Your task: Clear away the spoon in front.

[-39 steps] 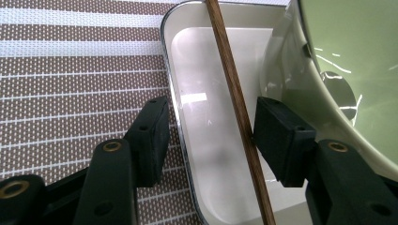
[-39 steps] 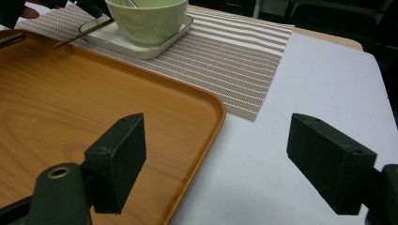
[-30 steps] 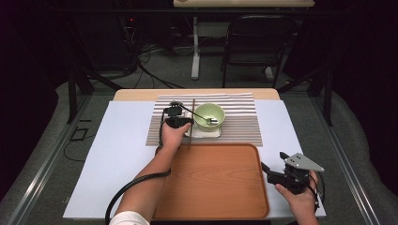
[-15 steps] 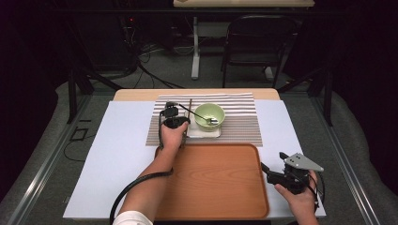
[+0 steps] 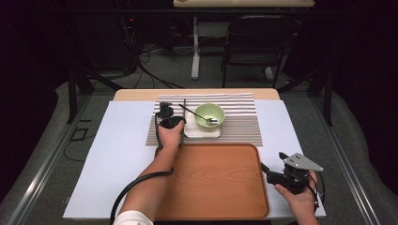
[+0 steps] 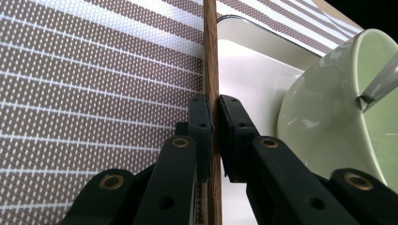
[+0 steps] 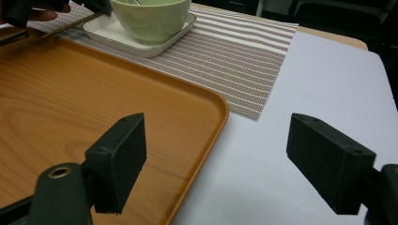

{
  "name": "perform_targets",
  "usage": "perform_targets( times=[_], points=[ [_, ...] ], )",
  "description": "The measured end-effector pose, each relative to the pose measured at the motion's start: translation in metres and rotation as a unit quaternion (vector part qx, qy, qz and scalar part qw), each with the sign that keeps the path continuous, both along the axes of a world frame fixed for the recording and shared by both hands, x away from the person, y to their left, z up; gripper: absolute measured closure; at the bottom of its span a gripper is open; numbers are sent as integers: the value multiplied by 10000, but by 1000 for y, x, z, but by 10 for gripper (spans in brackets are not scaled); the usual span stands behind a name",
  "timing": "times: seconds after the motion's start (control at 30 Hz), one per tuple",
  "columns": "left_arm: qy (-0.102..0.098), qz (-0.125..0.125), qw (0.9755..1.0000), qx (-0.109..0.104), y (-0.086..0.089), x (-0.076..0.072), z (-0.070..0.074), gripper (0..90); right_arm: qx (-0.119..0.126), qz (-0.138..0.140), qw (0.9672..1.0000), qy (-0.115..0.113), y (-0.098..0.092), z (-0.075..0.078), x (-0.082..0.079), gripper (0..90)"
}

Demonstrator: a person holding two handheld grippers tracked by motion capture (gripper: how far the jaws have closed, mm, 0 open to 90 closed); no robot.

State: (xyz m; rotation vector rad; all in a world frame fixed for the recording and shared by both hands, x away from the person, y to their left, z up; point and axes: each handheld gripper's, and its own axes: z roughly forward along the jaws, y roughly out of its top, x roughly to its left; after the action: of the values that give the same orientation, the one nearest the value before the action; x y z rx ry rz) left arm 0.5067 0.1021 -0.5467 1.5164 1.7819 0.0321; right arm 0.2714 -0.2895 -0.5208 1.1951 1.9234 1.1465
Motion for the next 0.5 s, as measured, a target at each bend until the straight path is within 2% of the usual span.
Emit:
perform_targets(
  times=[0.3,0.5],
  points=[
    [-60,34,10000,28,5,-6,4,846,-7,4,10000,-14,0,0,0,201],
    [-140,94,9998,-47,12,-14,10,846,-6,-5,10000,-15,0,0,0,201]
  ],
)
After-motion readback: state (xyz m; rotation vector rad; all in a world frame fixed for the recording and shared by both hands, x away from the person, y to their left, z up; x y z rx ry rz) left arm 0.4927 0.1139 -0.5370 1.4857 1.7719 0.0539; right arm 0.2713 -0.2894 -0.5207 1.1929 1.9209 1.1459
